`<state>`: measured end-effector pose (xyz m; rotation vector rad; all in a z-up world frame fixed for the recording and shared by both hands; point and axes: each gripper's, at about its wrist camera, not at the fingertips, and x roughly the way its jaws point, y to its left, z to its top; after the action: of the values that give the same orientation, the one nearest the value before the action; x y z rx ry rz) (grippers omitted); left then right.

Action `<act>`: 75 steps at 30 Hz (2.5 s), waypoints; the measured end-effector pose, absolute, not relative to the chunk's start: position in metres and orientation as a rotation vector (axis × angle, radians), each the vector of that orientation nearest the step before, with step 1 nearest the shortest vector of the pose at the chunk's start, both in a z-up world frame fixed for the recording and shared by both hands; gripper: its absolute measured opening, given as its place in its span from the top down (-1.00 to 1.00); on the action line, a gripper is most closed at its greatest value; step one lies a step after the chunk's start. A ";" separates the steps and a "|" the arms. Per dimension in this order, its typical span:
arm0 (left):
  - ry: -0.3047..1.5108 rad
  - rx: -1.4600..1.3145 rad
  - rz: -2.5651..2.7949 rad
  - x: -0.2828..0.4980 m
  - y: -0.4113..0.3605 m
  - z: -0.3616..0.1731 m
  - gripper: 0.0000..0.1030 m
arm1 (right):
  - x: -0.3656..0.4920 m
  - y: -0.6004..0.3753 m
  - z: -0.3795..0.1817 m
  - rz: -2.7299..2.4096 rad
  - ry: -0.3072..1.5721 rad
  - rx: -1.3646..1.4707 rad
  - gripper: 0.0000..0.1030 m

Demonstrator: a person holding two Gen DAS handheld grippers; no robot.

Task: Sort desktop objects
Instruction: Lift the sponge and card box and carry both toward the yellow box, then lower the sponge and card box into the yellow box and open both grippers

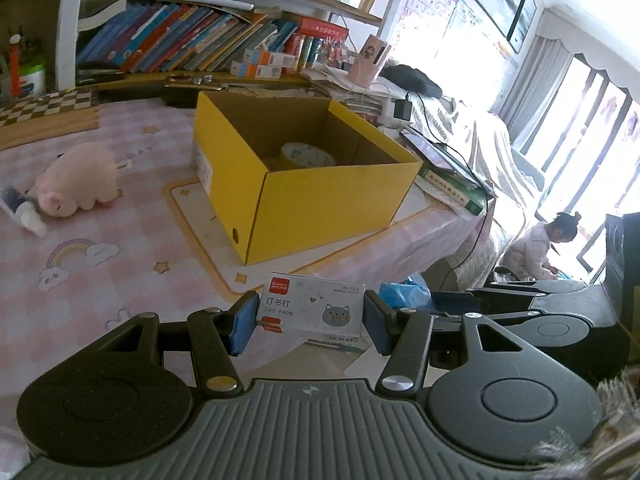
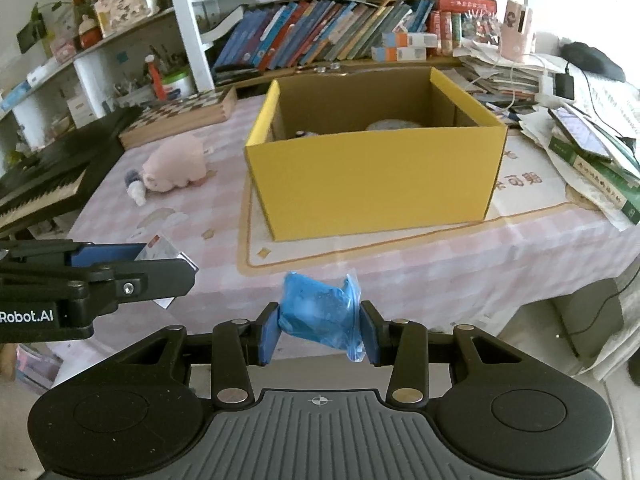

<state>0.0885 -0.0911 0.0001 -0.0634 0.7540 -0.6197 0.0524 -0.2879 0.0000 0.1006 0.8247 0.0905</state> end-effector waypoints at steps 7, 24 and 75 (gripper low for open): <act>0.736 -0.046 -0.629 0.103 -0.116 0.004 -0.03 | 0.070 -0.310 0.003 0.093 0.815 0.097 0.20; 0.647 -0.009 -0.604 0.141 -0.177 0.031 -0.03 | 0.123 -0.369 0.025 0.153 0.705 0.088 0.20; 0.927 0.469 -0.554 0.307 -0.270 -0.025 -0.04 | 0.319 -0.321 -0.053 0.803 1.025 -0.906 0.16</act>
<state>0.3072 -0.2701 -0.0250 0.4692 0.9273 -0.5541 0.3193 -0.3208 -0.0527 -0.9065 1.0254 0.8029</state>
